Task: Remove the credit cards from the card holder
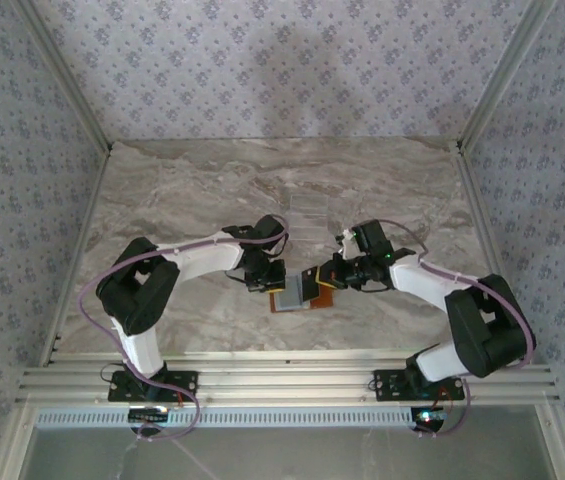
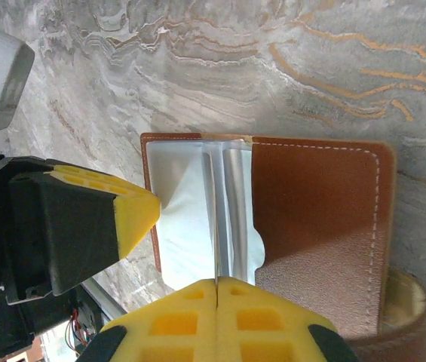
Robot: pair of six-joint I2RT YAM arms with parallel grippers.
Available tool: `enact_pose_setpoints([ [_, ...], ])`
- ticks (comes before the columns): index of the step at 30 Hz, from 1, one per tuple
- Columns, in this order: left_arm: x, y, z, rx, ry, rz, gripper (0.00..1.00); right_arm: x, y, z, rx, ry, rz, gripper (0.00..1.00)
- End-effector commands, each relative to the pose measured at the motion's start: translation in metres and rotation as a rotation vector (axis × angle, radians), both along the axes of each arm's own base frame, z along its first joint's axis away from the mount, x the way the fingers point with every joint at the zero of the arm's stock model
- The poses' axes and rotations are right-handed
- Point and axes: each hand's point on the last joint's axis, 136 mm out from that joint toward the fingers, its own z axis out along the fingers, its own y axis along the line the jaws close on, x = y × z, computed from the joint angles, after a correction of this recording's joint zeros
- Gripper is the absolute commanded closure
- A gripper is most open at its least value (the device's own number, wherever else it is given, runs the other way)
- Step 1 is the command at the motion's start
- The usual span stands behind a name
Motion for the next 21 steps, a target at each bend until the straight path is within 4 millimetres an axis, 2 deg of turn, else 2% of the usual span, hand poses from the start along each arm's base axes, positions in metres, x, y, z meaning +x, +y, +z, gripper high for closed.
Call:
enact_pose_setpoints([
  [1,0.004,0.000,0.019,0.008,-0.039,-0.017,0.86,0.006,-0.005,0.015,-0.036,-0.057,0.017,0.98],
  [9,0.011,0.002,0.040,-0.003,-0.096,-0.010,0.84,0.020,-0.015,0.039,-0.141,-0.171,0.078,1.00],
  [16,0.011,0.009,0.040,-0.003,-0.101,0.001,0.84,0.035,-0.024,0.058,-0.289,-0.360,0.259,1.00],
  [21,0.009,0.013,0.034,0.006,-0.094,0.006,0.84,0.047,-0.025,0.067,-0.384,-0.496,0.465,1.00],
])
